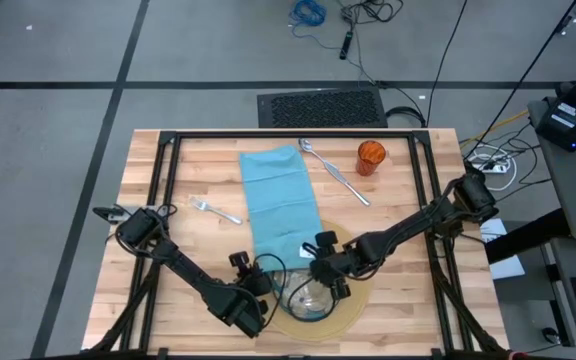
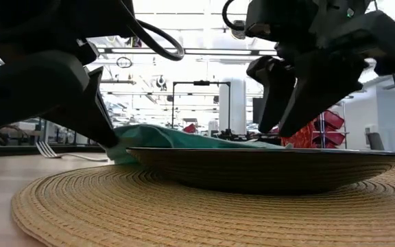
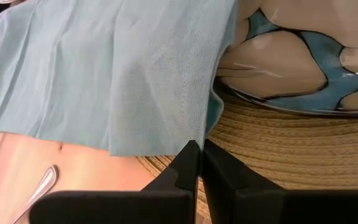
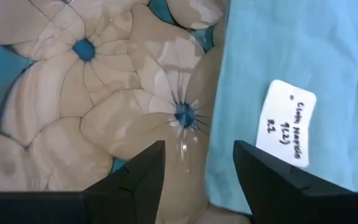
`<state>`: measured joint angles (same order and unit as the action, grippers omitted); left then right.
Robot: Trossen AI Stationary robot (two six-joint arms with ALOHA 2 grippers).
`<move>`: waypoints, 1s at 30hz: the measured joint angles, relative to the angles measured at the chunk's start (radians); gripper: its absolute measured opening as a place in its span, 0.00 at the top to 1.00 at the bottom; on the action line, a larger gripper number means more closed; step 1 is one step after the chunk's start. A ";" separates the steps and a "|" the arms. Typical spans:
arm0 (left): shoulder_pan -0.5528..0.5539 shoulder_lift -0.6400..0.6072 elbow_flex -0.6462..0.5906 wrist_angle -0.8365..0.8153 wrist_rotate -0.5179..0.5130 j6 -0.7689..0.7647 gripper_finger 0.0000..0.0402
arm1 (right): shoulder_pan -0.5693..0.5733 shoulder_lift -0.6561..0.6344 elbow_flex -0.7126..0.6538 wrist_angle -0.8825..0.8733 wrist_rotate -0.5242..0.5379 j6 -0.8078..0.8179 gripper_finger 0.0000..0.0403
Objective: Set table place
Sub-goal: Fold the blue napkin
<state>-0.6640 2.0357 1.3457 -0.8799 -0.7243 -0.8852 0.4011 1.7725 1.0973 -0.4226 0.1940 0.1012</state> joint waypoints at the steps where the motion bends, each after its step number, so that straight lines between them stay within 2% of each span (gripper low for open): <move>1: 0.000 0.000 0.000 0.000 0.000 0.000 1.00 | 0.000 0.010 0.000 0.000 0.011 -0.006 0.55; 11: -0.004 -0.004 0.000 -0.002 0.002 0.002 1.00 | -0.001 0.143 0.008 0.032 0.091 -0.033 0.55; 17: -0.004 -0.004 0.000 -0.002 0.002 0.010 1.00 | 0.001 0.133 0.004 0.056 0.202 -0.040 0.55; 30: -0.004 -0.005 0.000 -0.001 0.013 0.010 1.00 | 0.002 0.090 -0.003 0.003 0.237 -0.053 0.55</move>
<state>-0.6682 2.0312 1.3460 -0.8812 -0.7116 -0.8749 0.4034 1.8622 1.0946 -0.4199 0.4307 0.0484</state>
